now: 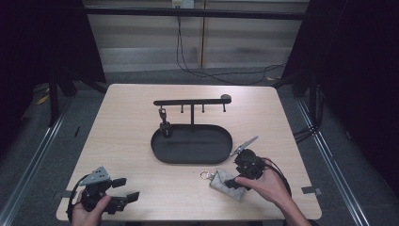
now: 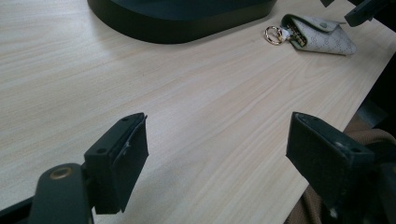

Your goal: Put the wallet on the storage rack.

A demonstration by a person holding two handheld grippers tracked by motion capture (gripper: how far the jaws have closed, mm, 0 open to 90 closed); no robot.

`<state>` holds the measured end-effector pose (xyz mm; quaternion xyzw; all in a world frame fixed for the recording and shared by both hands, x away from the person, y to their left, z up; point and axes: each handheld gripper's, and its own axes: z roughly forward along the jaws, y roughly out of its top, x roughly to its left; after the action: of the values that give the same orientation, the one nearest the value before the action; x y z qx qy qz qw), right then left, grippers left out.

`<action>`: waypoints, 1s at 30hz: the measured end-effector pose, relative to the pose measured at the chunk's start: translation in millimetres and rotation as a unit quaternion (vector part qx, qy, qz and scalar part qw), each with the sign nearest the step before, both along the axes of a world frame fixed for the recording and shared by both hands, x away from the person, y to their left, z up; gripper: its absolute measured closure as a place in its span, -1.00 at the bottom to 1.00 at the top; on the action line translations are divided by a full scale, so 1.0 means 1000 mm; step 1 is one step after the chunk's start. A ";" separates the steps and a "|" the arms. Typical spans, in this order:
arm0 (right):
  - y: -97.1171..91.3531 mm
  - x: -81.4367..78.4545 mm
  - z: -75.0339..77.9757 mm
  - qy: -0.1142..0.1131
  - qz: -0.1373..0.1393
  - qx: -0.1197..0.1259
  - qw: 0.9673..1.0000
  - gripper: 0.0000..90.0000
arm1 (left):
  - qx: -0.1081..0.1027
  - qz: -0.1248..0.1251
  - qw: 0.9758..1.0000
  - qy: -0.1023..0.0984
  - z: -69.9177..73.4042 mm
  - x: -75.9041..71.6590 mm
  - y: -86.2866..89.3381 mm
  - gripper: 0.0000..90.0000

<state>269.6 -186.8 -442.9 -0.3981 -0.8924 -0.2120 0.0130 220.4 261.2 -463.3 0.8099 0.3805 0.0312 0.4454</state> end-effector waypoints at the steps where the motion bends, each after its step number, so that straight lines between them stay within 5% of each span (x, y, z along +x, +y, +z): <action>1: 0.001 0.002 -0.001 0.007 0.004 -0.004 1.000 -0.48 | 0.001 0.001 1.000 0.000 0.000 0.000 0.000 -0.54; 13: 0.022 0.015 -0.005 0.050 0.039 -0.060 0.996 -0.45 | 0.000 -0.002 1.000 0.004 -0.001 0.001 0.000 -0.56; 30: 0.036 0.025 -0.019 0.078 0.066 -0.092 0.991 -0.40 | 0.006 -0.009 1.000 0.009 -0.002 0.002 -0.003 -0.56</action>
<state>294.6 -150.3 -461.7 -0.3534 -0.9286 -0.0959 0.0602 222.1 258.6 -465.6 0.8161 0.3775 0.0223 0.4371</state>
